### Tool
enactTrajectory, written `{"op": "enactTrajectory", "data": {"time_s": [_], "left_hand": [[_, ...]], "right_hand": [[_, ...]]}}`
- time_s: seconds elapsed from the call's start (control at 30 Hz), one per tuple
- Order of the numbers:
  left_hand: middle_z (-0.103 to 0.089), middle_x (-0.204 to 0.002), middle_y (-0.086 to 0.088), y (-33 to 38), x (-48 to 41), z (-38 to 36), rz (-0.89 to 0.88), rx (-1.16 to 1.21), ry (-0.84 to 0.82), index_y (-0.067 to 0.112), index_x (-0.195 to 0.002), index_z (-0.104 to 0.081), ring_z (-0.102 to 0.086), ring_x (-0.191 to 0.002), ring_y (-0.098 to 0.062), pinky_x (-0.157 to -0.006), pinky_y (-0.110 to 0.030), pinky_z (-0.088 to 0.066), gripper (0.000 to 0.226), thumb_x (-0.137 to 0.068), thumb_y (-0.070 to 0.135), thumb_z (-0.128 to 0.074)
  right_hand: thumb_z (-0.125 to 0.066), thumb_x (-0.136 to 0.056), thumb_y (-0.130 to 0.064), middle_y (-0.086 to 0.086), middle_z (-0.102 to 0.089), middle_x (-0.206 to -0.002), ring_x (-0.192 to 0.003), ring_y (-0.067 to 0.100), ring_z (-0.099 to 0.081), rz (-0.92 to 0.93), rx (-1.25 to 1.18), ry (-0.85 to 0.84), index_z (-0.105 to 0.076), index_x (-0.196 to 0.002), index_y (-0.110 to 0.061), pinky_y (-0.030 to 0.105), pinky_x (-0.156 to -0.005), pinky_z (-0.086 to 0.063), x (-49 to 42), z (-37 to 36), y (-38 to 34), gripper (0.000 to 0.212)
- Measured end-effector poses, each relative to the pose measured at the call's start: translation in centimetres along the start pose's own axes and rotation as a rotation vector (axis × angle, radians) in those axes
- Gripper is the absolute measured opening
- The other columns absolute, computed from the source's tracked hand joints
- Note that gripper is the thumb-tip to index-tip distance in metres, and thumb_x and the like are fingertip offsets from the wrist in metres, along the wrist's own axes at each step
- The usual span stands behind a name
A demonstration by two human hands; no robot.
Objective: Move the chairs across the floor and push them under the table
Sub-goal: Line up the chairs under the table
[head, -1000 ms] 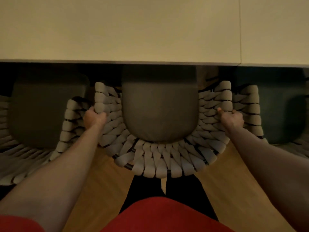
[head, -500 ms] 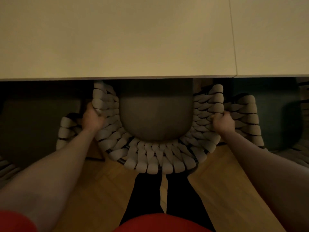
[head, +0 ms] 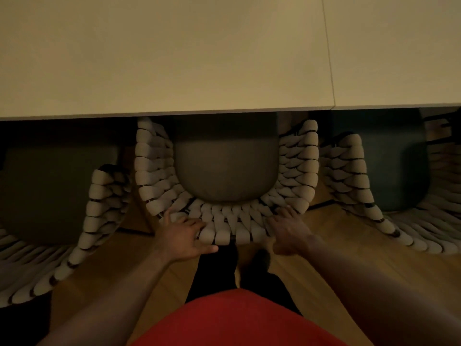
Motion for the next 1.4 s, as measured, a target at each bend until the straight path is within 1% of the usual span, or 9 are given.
{"op": "enactTrajectory", "data": {"time_s": [0.07,0.13,0.2,0.27,0.43,0.7,0.87,1.17,1.4], "left_hand": [[-0.043,-0.164,0.016,0.4,-1.0,0.4,-0.017,-0.100,-0.148,0.044,-0.160,-0.036,-0.038,-0.152,-0.020,-0.121,-0.067,-0.001,0.112,-0.068,0.108,-0.039],[-0.044,-0.164,0.014,0.8,-1.9,0.8,-0.018,-0.179,-0.178,0.045,-0.160,-0.033,-0.042,-0.148,-0.020,-0.118,-0.064,-0.020,0.089,-0.084,0.076,-0.066],[-0.046,-0.162,0.015,1.2,-2.4,0.5,0.022,-0.231,-0.152,0.047,-0.159,-0.034,-0.044,-0.146,-0.018,-0.116,-0.061,-0.023,0.072,-0.095,0.041,-0.066],[-0.052,-0.157,0.018,1.8,-2.5,-0.5,0.068,-0.244,-0.098,0.049,-0.156,-0.039,-0.048,-0.143,-0.015,-0.117,-0.060,-0.020,0.068,-0.096,0.028,-0.061],[-0.063,-0.143,0.018,1.8,-2.8,-1.6,0.124,-0.230,0.038,0.053,-0.148,-0.050,-0.057,-0.133,-0.010,-0.122,-0.052,-0.013,0.057,-0.096,0.031,-0.061],[-0.064,-0.141,0.018,2.0,-3.6,-2.5,0.180,-0.340,0.057,0.060,-0.150,-0.043,-0.062,-0.126,-0.010,-0.123,-0.054,-0.019,0.057,-0.100,0.037,-0.057],[-0.069,-0.127,0.016,2.6,-3.4,-2.1,0.224,-0.359,0.041,0.059,-0.147,-0.048,-0.062,-0.123,-0.014,-0.124,-0.053,-0.024,0.054,-0.098,0.040,-0.060],[-0.067,-0.128,0.011,7.6,-0.5,-6.2,0.238,-0.262,-0.089,0.054,-0.146,-0.049,-0.061,-0.124,-0.018,-0.118,-0.051,-0.030,0.051,-0.096,0.053,-0.059],[-0.069,-0.117,0.009,10.1,0.9,-6.7,0.231,-0.285,-0.078,0.054,-0.145,-0.051,-0.064,-0.115,-0.018,-0.115,-0.049,-0.031,0.050,-0.096,0.048,-0.058]], "right_hand": [[-0.060,-0.084,-0.059,0.006,-0.045,-0.159,-0.153,0.033,-0.031,0.016,0.049,-0.055,-0.039,-0.157,-0.021,0.061,-0.128,-0.004,-1.1,-0.7,-1.1,0.085],[-0.059,-0.088,-0.068,0.003,-0.048,-0.157,-0.147,0.030,-0.040,-0.002,0.089,-0.043,-0.042,-0.156,-0.026,0.057,-0.124,-0.015,-2.4,-1.2,-1.5,0.082],[-0.061,-0.091,-0.063,0.001,-0.055,-0.148,-0.137,0.028,-0.050,-0.020,0.144,-0.023,-0.050,-0.149,-0.028,0.052,-0.115,-0.029,-3.6,-1.4,-1.7,0.069],[-0.057,-0.096,-0.047,0.001,-0.062,-0.136,-0.124,0.026,-0.059,-0.022,0.186,0.035,-0.060,-0.137,-0.026,0.048,-0.106,-0.035,-4.2,-1.9,-1.7,0.046],[-0.040,-0.102,-0.031,0.001,-0.071,-0.113,-0.096,0.026,-0.068,0.033,0.131,0.233,-0.070,-0.109,-0.023,0.042,-0.091,-0.037,-4.6,-3.2,-1.2,0.032],[-0.067,-0.090,-0.039,-0.003,-0.069,-0.100,-0.092,0.021,-0.066,0.048,0.154,0.222,-0.071,-0.107,-0.026,0.045,-0.102,-0.046,-4.9,-2.9,-1.1,0.022],[-0.069,-0.092,-0.040,-0.001,-0.060,-0.090,-0.084,0.021,-0.056,0.000,0.144,0.190,-0.070,-0.110,-0.023,0.042,-0.095,-0.050,-3.4,-2.6,-1.4,0.025],[-0.074,-0.094,-0.043,0.002,-0.068,-0.121,-0.118,0.026,-0.063,-0.022,0.160,0.150,-0.067,-0.127,-0.027,0.045,-0.110,-0.043,0.4,-6.6,-0.4,0.038],[-0.066,-0.098,-0.037,0.004,-0.069,-0.122,-0.116,0.026,-0.064,-0.001,0.243,0.198,-0.063,-0.131,-0.023,0.046,-0.116,-0.035,0.5,-9.0,0.5,0.036]]}}
Point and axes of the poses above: each hand's wrist, its own x-axis away from the middle knuckle, its own z-axis out of the back of the hand, y = z × x, the point moved 1 cm from there along -x, towards the middle knuckle
